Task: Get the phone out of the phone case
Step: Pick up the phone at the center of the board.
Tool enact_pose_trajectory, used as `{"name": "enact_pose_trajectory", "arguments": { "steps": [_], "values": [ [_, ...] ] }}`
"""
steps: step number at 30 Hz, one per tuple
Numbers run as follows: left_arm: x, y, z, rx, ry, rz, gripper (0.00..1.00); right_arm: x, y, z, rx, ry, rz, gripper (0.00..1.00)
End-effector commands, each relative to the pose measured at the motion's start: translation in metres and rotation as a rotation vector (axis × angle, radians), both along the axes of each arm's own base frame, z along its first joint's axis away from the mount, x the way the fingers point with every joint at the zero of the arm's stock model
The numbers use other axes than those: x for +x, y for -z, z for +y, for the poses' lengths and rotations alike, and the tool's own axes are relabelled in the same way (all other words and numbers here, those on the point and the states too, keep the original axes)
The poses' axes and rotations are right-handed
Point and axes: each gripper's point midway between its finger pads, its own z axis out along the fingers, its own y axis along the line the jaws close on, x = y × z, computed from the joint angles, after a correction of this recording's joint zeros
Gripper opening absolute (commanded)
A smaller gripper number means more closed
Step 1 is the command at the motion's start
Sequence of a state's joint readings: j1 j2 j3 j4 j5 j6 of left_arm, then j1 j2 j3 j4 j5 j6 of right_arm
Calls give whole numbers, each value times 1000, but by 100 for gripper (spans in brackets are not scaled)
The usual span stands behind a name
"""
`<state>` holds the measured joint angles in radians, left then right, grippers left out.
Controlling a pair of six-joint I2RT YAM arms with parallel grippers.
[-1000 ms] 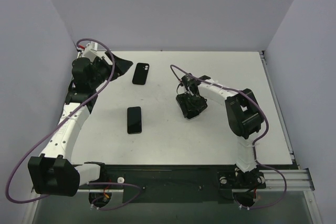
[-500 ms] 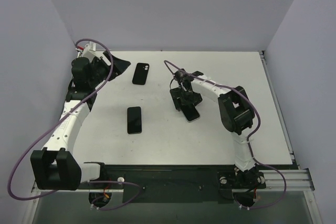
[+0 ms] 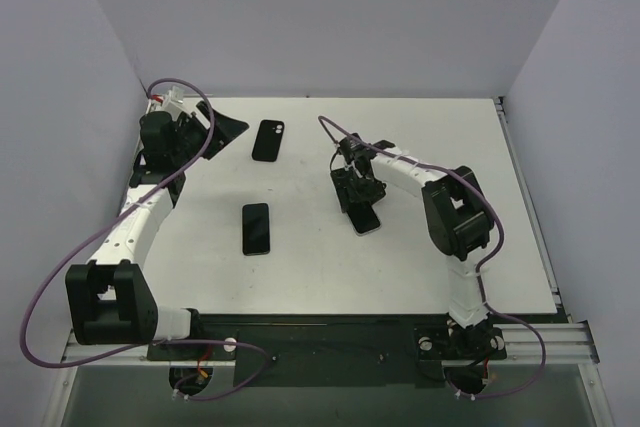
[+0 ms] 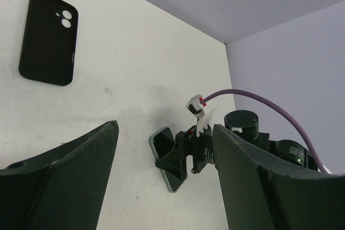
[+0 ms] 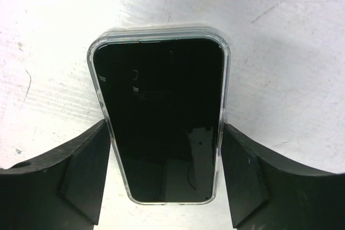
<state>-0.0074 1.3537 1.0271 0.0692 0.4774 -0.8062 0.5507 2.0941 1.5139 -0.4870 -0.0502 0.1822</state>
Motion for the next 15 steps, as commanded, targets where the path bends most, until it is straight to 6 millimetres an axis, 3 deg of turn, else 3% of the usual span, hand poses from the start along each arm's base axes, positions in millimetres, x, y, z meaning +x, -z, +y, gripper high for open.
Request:
{"name": "enact_pose_trajectory", "arguments": {
  "steps": [1, 2, 5, 8, 9, 15],
  "values": [
    [3, -22, -7, -39, 42, -68, 80, -39, 26, -23, -66, 57, 92, 51],
    [3, -22, -8, -46, 45, -68, 80, -37, 25, -19, -45, 65, 73, 44],
    [5, -11, -14, -90, 80, -20, 80, -28, 13, -3, 79, 91, -21, 34],
    [7, -5, -22, -145, 122, 8, 80, -21, -2, 1, 145, 144, -96, 6],
    [5, 0, -31, -172, 149, 32, 80, -19, -12, 2, 172, 152, -135, 1],
    [-3, 14, -68, -223, 250, 76, 79, -9, -52, 0, 326, 242, -269, 0]
  ]
}}
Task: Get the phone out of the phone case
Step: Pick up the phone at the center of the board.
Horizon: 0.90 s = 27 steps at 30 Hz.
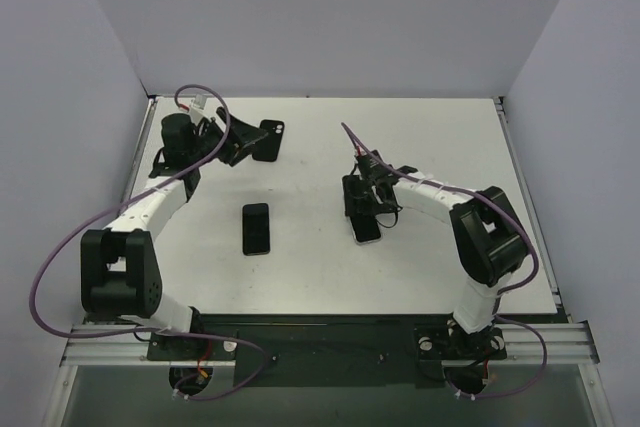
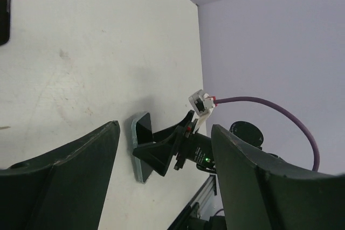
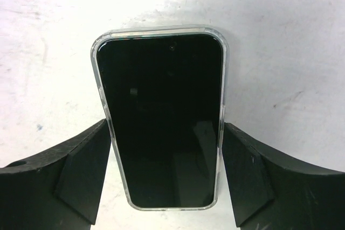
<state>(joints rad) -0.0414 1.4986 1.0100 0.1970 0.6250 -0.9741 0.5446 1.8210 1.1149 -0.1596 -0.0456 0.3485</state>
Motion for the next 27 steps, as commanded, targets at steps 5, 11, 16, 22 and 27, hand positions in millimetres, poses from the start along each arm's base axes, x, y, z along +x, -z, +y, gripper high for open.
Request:
{"name": "enact_pose_trajectory", "arguments": {
  "steps": [5, 11, 16, 22, 27],
  "values": [
    [-24, 10, -78, -67, 235, 31, 75, 15, -65, 14, 294, 108, -188, 0],
    [-43, 31, -124, -79, 355, 75, 68, 4, -87, 17, 419, 125, -274, 0],
    [-61, 35, -150, -3, 423, 62, 70, -7, -108, 28, 497, 120, -308, 0],
    [-72, 51, -165, 104, 450, 76, 72, -16, -141, 39, 562, 106, -359, 0],
    [-85, 52, -179, 131, 494, 61, 72, -23, -159, 48, 568, 76, -381, 0]
  ]
}}
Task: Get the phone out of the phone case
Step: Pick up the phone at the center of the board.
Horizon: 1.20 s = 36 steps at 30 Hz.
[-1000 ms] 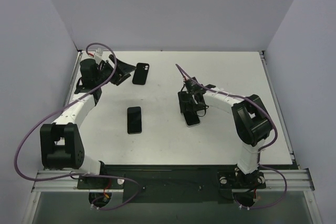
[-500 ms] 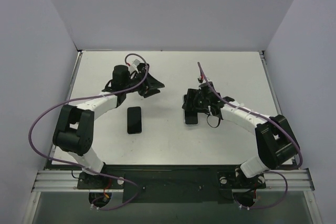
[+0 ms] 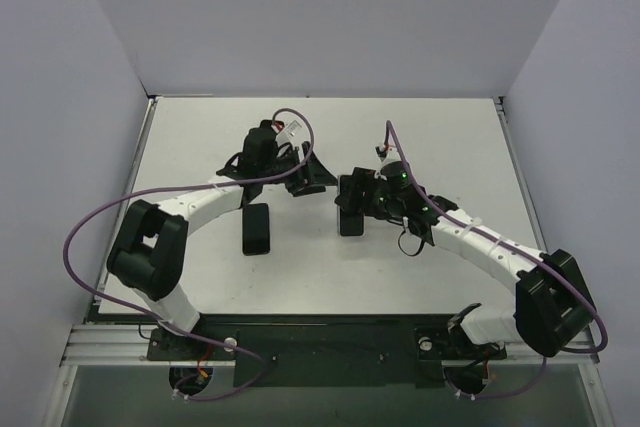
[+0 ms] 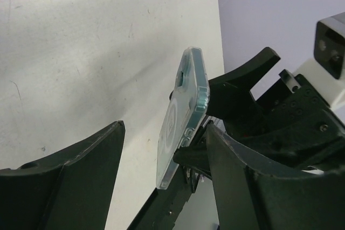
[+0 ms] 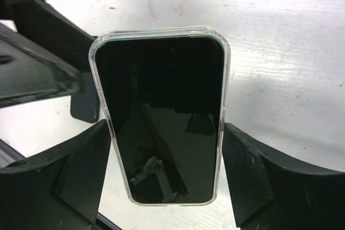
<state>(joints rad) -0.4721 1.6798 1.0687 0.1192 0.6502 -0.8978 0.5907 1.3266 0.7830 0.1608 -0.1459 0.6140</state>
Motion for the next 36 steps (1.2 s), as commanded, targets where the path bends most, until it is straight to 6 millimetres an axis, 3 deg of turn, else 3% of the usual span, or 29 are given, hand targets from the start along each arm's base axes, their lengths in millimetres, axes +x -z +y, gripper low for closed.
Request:
{"name": "enact_pose_trajectory", "arguments": {
  "steps": [1, 7, 11, 14, 17, 19, 20, 23, 25, 29, 30, 33, 36],
  "values": [
    [2, -14, -9, 30, 22, -88, 72, 9, -54, 18, 94, -8, -116, 0],
    [-5, -11, -16, 68, 45, -106, 71, 1, -65, 28, 69, -36, -137, 0],
    [-10, -13, -20, 66, 62, -107, 66, -1, -72, 33, 55, -39, -157, 0],
    [-13, -18, -22, 55, 74, -116, 54, -2, -75, 37, 41, -43, -157, 0],
    [-14, -33, -20, 37, 70, -156, 31, -4, -73, 35, 16, -44, -131, 0],
    [-16, -46, -18, 22, 72, -199, 21, -8, -70, 30, -11, -44, -113, 18],
    [-16, -50, -17, 17, 73, -210, 19, -17, -65, 30, -26, -74, -81, 37],
    [-21, -77, -14, -13, 81, -302, 6, -33, -66, 27, -47, -146, -55, 62],
    [-26, -95, -13, -43, 96, -360, 3, -45, -67, 20, -38, -167, -41, 75],
    [-42, -130, -15, -168, 170, -434, 0, -76, -66, 11, 93, -268, 9, 83],
    [-47, -138, -17, -214, 207, -442, 0, -81, -75, 12, 140, -295, -8, 84],
    [-58, -152, -16, -300, 275, -442, 0, -97, -74, 1, 235, -352, 26, 84],
    [-68, -167, -17, -375, 316, -456, 0, -110, -89, 4, 326, -409, 6, 83]
  ]
}}
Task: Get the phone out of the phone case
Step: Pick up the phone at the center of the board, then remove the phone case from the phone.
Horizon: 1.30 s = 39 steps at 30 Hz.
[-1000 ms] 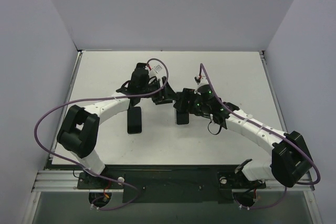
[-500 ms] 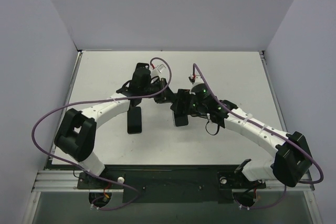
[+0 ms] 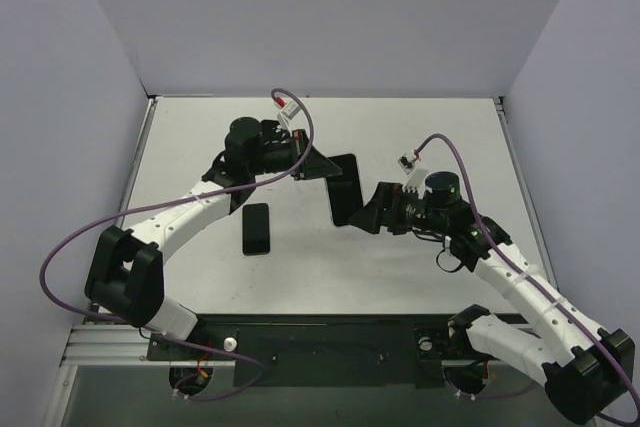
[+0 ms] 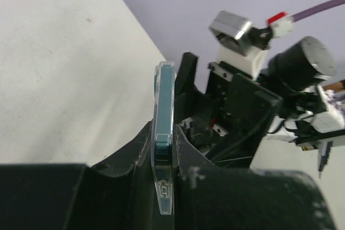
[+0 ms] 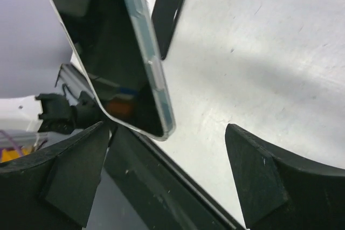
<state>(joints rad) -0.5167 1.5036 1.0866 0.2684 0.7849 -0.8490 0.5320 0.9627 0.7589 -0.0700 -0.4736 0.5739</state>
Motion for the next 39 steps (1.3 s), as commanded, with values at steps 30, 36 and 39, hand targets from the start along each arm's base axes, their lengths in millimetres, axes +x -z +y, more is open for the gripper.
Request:
{"name": "enact_pose_trajectory", "arguments": {
  "steps": [30, 36, 39],
  "values": [
    [-50, -58, -19, -183, 250, -68, 41, -18, -102, 52, 571, -249, -156, 0],
    [-57, -67, -16, -212, 273, -93, 19, -20, -102, 60, 586, -282, -141, 0],
    [-58, -73, -14, -212, 268, -103, 3, -23, -96, 59, 567, -286, -121, 5]
  ]
}}
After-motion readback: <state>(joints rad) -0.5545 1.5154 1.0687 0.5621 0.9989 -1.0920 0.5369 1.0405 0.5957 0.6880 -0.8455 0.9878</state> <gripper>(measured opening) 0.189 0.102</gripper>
